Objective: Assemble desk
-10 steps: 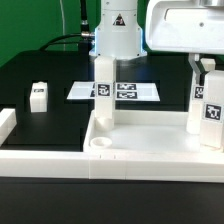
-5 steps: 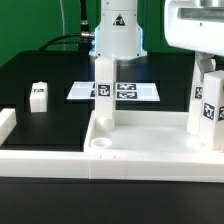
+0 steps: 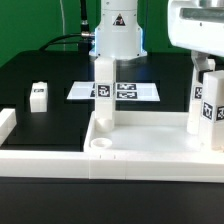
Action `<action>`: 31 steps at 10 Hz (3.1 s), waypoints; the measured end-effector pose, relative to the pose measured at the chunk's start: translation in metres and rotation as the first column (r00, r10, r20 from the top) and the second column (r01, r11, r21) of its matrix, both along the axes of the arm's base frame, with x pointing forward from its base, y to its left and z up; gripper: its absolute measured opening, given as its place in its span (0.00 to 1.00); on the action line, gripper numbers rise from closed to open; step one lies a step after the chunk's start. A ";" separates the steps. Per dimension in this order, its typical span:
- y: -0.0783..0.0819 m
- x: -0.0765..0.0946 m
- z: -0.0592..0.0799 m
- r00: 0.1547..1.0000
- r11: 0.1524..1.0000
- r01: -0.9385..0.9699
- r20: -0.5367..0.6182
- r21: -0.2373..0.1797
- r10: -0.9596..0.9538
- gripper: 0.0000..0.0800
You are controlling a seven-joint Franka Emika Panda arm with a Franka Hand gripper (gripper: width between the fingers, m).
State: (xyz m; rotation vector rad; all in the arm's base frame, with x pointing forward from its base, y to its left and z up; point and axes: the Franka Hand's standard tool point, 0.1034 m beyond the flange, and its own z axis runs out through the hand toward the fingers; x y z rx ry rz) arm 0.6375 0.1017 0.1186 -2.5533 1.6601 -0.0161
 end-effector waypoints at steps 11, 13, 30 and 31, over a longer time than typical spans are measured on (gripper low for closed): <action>0.000 0.002 0.001 0.677 0.677 -0.731 0.032 -0.083 0.735 0.81; 0.000 0.002 0.001 0.575 0.575 -0.813 0.030 -0.095 0.818 0.81; -0.004 0.002 0.000 0.599 0.598 -0.796 0.021 -0.098 0.801 0.36; -0.004 0.001 0.000 0.673 0.672 -0.735 0.024 -0.088 0.739 0.36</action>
Offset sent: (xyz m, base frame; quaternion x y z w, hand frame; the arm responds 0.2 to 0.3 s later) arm 0.0032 0.0035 0.0002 0.0060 0.0120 -0.2267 0.9739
